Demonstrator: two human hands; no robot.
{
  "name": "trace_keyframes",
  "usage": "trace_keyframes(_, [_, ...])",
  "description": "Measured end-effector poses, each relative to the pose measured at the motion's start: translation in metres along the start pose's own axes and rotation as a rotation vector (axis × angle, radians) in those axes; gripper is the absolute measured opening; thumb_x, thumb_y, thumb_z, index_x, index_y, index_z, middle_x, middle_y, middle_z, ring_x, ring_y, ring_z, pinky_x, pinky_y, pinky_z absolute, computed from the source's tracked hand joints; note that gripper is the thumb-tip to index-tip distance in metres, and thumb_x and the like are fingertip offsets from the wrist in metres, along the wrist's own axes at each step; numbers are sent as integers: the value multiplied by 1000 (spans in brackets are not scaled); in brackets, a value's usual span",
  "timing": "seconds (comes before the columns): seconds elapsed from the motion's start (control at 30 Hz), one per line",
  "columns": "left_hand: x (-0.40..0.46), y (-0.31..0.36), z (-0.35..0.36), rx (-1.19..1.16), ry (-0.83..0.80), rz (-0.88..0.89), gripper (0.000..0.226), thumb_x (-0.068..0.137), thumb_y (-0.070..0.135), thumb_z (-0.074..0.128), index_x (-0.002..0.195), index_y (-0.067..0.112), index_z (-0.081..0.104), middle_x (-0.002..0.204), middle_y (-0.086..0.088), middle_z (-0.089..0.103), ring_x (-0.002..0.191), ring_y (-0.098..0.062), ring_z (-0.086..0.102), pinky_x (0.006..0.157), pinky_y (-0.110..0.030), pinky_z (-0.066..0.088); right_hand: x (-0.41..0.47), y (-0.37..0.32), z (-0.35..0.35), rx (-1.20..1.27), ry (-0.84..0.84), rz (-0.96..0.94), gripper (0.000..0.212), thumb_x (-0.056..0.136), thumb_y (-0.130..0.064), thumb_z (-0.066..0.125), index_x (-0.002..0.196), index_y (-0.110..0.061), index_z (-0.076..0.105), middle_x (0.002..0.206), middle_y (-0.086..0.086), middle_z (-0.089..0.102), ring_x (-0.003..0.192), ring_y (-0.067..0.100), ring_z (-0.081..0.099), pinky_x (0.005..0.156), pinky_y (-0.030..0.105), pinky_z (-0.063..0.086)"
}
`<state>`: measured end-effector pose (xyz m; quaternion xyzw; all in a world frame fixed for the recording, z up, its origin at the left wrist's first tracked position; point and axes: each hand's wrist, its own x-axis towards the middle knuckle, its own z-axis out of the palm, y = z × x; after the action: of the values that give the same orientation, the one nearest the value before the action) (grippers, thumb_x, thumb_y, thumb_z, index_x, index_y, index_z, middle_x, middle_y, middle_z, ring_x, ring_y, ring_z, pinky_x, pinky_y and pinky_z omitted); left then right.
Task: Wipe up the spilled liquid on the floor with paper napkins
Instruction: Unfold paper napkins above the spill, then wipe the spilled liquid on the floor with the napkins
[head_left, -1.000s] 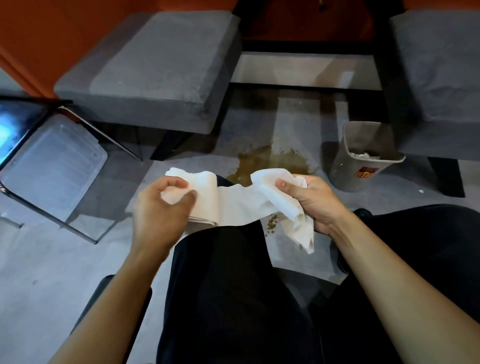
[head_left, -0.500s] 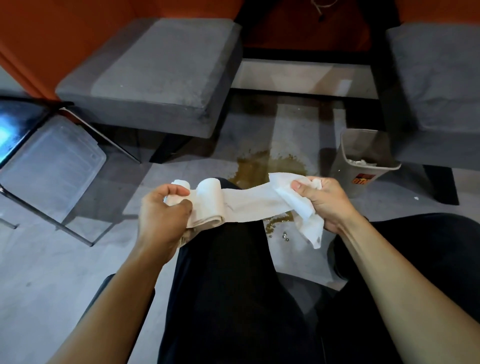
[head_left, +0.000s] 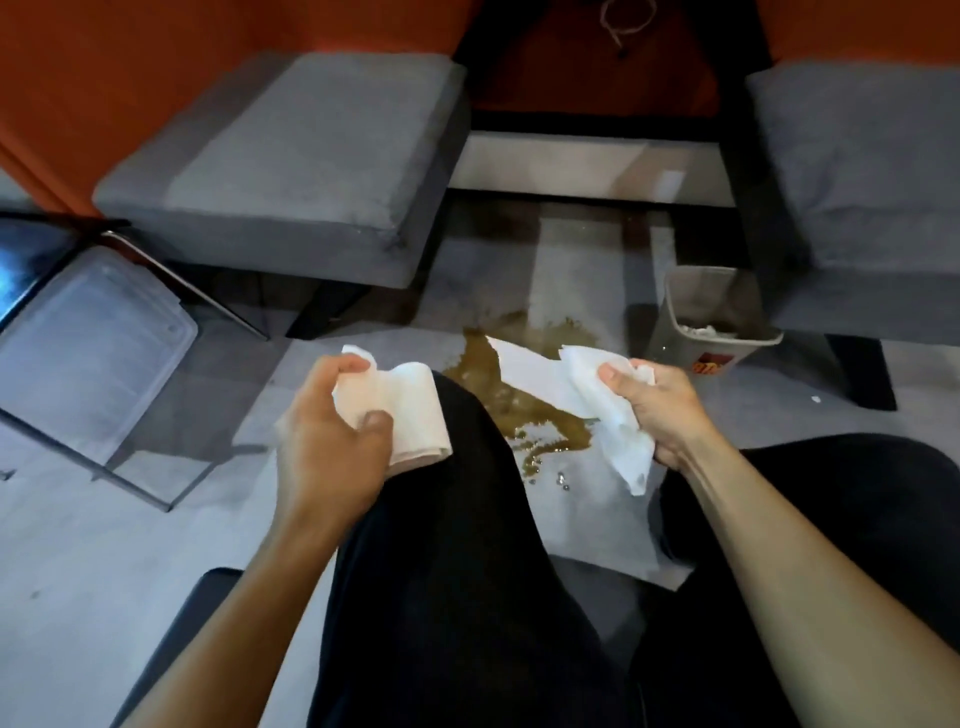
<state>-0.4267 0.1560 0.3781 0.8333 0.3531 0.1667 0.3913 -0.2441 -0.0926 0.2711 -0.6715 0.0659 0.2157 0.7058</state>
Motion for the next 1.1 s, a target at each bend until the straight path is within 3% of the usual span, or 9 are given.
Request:
trace_keyframes(0.13, [-16,22,8,-133,-99,166,61,90,33,72,139,47,39,107,5,64,91,-10,65,70,-20,51,0,2,4,-113,21,-85,5,93,-12,73,91,-7,72,74,0,74,62,11,69,53,25,54])
trace_keyframes(0.2, [-16,29,16,-217,-256,154,61,89,59,60,144,54,33,96,6,71,89,-10,70,79,-30,56,1,3,5,-136,8,-112,9,94,-11,71,85,-8,70,72,1,69,64,16,64,59,28,51])
trace_keyframes(0.3, [-4,23,17,-241,-222,158,47,91,64,39,131,47,55,88,3,73,89,-8,70,86,-39,54,5,4,1,-108,-2,-88,9,95,-14,70,89,-8,72,81,7,72,74,24,67,68,36,53])
trace_keyframes(0.37, [17,11,9,94,-133,198,36,93,51,48,124,38,61,106,4,70,106,-17,65,91,-37,48,5,2,0,-41,-1,-50,8,96,-14,68,98,-8,73,90,9,77,82,27,72,71,38,56])
trace_keyframes(0.5, [51,-4,-10,549,-599,180,74,86,43,75,152,35,42,150,1,51,130,-22,51,108,-40,41,4,-1,-2,112,-24,58,22,93,-3,63,114,0,69,99,18,75,88,34,71,79,49,58])
trace_keyframes(0.73, [78,17,-12,733,-773,175,48,76,52,83,115,33,62,113,8,66,95,-11,62,78,-28,47,12,-2,-10,162,-105,132,38,87,1,64,125,-1,66,106,19,74,94,35,71,80,45,60])
trace_keyframes(0.87, [103,52,-10,388,-811,187,14,80,28,85,89,21,77,82,2,78,74,-15,72,67,-31,55,24,-1,-13,182,-134,121,43,81,-2,75,124,-9,70,125,21,69,113,41,64,102,59,49])
trace_keyframes(1.0, [137,74,21,12,-777,4,4,91,10,70,94,13,68,78,-1,76,67,-15,71,55,-25,53,39,-12,-17,231,-133,127,46,87,0,71,131,-8,64,126,19,69,106,37,69,81,46,60])
trace_keyframes(1.1, [171,56,62,-133,-717,-165,18,88,6,67,104,14,69,95,-7,78,83,-22,76,71,-33,60,59,-15,-17,247,-120,156,48,89,0,71,134,-10,61,125,16,71,109,37,71,80,45,60])
